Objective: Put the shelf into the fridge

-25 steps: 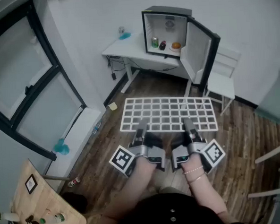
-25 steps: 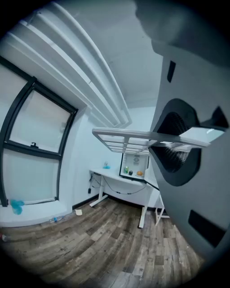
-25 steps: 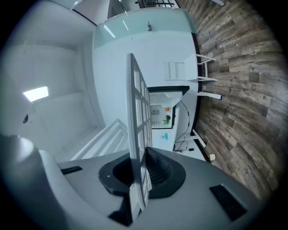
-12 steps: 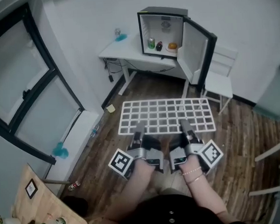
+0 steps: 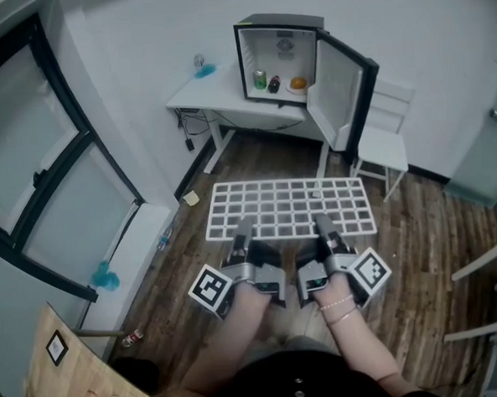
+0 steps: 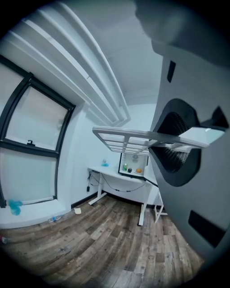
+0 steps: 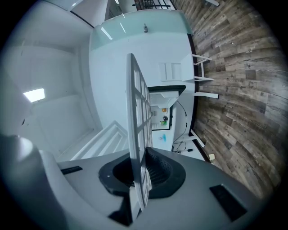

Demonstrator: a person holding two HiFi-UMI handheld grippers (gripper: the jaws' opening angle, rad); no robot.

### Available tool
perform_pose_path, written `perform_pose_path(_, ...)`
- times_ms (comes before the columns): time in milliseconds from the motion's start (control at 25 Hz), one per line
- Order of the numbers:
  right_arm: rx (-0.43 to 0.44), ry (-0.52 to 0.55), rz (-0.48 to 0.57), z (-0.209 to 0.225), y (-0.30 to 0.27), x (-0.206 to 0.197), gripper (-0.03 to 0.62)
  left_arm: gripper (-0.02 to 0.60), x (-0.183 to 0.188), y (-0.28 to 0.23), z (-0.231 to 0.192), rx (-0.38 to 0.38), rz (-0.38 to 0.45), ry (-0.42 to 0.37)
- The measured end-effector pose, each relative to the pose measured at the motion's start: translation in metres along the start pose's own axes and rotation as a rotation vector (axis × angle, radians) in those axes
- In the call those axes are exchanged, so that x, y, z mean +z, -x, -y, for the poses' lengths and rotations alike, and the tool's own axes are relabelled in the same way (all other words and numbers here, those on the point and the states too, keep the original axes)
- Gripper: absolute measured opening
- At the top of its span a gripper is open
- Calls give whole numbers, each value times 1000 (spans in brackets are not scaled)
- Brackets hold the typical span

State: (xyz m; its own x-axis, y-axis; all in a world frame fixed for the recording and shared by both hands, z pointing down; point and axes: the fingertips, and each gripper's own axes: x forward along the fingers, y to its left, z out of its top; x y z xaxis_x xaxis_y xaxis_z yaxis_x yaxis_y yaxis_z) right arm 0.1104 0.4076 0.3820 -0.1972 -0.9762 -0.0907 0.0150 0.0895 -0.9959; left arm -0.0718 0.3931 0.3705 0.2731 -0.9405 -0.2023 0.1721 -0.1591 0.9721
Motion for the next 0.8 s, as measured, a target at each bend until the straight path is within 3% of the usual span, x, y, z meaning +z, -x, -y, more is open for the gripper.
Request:
perform_pose_path(240, -6, -13, 16, 12, -8, -2, 35, 34, 6, -7, -5, 1, -51, -29)
perform_pose_path(440, -21, -4, 30, 17, -23, -3, 35, 34, 16, -21, -14, 9, -44, 2)
perform_pose_path(800, -20, 5, 27, 26, -88, 12, 35, 34, 36, -83, -30, -4, -42, 21)
